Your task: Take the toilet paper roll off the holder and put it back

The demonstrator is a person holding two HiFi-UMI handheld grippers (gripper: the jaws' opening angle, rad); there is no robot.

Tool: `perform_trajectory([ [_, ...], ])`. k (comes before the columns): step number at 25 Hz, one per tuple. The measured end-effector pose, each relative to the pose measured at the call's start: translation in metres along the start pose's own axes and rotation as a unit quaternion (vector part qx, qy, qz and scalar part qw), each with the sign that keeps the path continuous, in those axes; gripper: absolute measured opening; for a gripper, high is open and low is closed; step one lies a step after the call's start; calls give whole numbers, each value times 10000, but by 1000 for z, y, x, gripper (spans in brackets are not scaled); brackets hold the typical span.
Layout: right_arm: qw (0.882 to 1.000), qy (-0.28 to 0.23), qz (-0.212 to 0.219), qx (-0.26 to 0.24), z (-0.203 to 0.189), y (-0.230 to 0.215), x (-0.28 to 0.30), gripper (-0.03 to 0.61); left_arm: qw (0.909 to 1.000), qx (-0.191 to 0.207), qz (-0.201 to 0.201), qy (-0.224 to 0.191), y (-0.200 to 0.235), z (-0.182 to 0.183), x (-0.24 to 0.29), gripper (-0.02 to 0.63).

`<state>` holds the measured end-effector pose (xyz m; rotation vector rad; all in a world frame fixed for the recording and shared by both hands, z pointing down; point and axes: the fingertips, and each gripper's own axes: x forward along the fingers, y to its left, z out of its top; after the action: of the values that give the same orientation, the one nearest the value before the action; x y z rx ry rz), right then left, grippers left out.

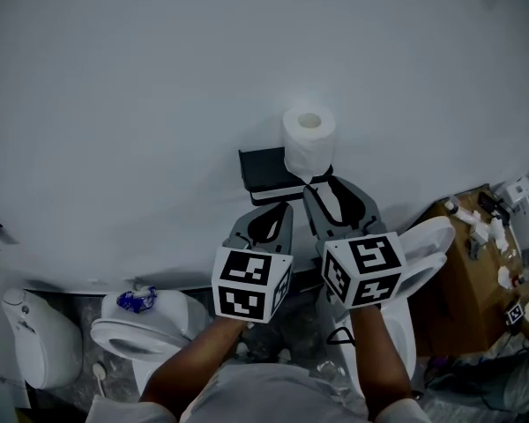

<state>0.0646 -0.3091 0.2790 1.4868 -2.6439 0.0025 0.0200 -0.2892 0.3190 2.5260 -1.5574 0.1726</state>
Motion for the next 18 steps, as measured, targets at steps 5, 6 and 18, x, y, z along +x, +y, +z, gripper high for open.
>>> perform_trajectory([
  [5,9998,42,-182,-27,3,-5,13,186,9999,23,-97,-32,9,6,6,5],
  [6,9998,45,-210,-42,3,-6,15,196,9999,22,-110,-48,11,7,7,5],
  [18,9991,73,-417,24,9,-15,40,312,9993,138,-280,-198,21,21,18,5],
])
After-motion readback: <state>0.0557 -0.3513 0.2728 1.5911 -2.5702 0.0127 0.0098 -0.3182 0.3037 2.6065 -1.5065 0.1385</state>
